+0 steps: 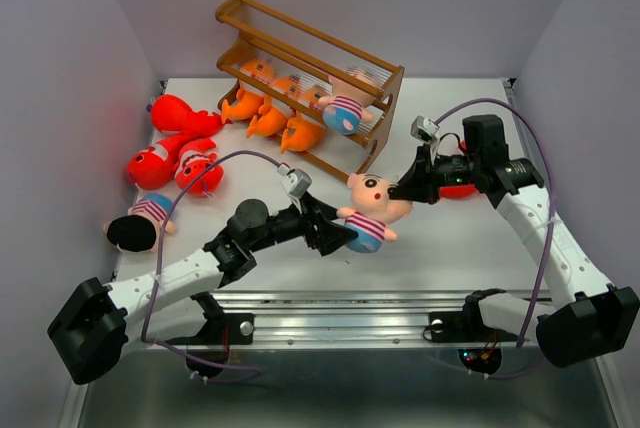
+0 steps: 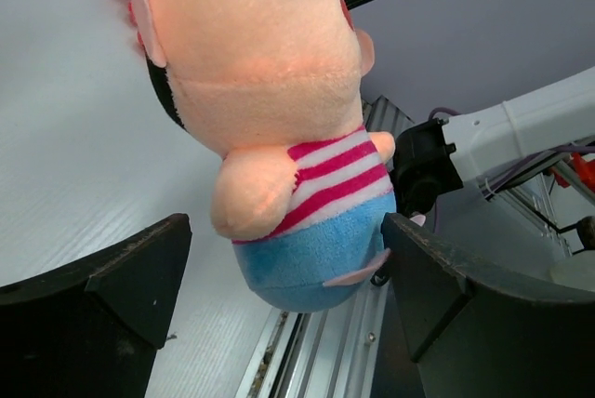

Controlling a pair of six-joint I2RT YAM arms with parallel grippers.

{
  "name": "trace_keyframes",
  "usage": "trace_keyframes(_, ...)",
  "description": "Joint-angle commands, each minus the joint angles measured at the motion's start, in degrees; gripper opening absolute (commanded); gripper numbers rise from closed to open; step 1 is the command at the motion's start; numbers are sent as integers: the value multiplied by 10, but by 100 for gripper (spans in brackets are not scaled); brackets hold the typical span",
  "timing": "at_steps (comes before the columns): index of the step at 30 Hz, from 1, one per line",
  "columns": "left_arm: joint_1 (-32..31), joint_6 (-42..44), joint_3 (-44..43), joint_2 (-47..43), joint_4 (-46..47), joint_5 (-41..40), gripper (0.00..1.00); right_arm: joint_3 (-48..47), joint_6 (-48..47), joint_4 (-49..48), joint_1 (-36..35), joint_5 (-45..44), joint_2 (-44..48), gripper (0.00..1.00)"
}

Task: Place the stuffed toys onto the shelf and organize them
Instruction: Pass the stuffed toy from the right arm to the left

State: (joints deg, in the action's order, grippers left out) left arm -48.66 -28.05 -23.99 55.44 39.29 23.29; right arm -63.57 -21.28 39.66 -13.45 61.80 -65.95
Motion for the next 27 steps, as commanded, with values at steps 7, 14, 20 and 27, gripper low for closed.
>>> trace_keyframes(7,1,-28,-21,49,74,65,67,13,1,-39,2,3,14,1)
trace_keyframes(14,2,-25,-19,48,66,76,29,16,10,-51,7,-20,18,1)
trace_keyframes(20,5,-27,-15,23,53,54,53,17,16,-57,7,-22,21,1)
trace_keyframes(27,5,-53,7,-7,72,40,95,17,46,-90,12,-30,39,1)
